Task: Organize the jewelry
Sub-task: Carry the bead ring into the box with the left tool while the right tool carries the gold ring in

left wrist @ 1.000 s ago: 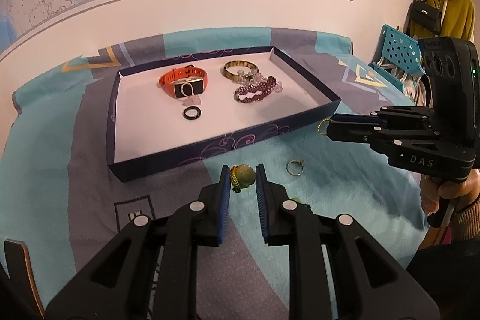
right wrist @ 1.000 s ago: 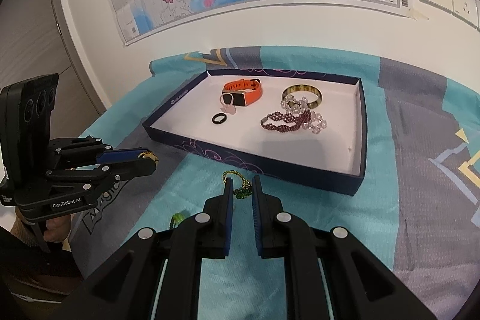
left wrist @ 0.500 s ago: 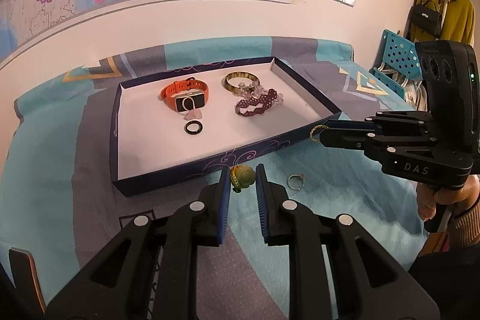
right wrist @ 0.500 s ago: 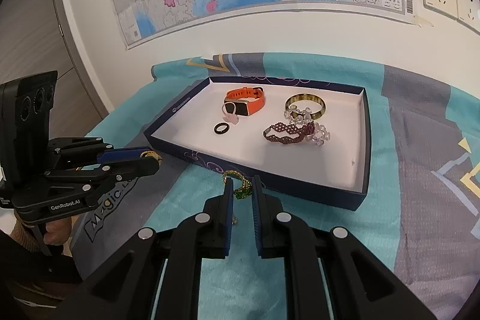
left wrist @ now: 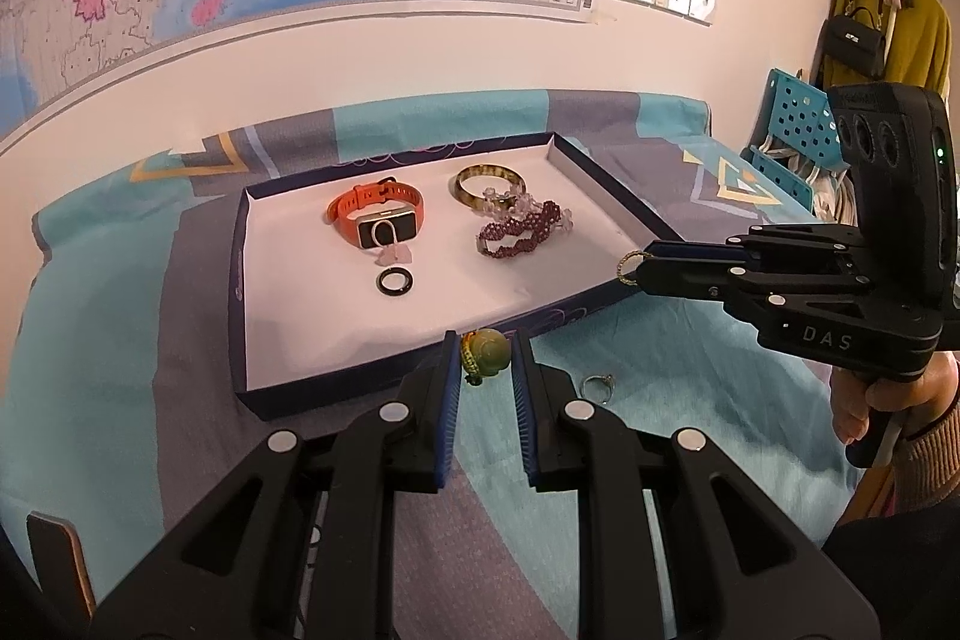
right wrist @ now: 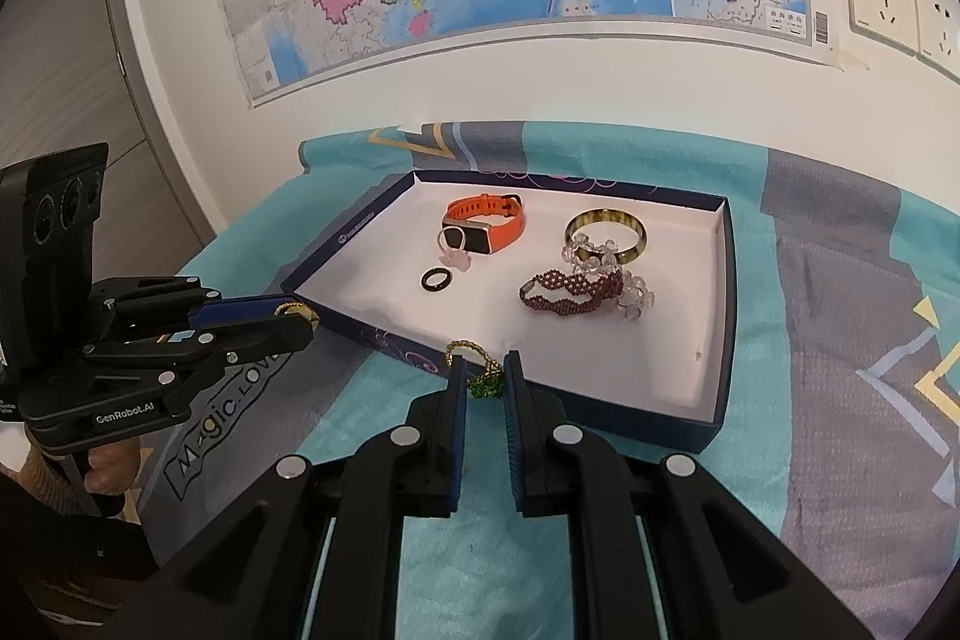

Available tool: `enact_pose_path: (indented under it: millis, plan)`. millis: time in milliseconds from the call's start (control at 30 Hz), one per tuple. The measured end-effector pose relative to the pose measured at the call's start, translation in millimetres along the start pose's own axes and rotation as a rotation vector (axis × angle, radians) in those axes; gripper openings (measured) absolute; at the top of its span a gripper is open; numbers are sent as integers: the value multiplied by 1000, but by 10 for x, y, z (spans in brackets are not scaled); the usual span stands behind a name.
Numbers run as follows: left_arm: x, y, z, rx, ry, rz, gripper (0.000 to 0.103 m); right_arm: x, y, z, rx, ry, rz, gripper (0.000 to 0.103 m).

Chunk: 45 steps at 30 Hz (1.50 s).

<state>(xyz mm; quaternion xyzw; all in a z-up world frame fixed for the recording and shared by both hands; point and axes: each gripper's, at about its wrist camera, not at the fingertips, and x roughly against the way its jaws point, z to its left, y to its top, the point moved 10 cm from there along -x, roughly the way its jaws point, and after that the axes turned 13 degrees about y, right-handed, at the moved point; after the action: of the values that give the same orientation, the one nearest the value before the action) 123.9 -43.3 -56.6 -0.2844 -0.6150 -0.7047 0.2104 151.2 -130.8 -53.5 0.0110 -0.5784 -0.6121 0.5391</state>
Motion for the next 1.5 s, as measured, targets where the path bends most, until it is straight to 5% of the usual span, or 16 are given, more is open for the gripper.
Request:
enact_pose_path:
  millis: [1500]
  plan:
    - [-283,242,132,17,40,3,17,-190,197,-180,-3,-17,2,11]
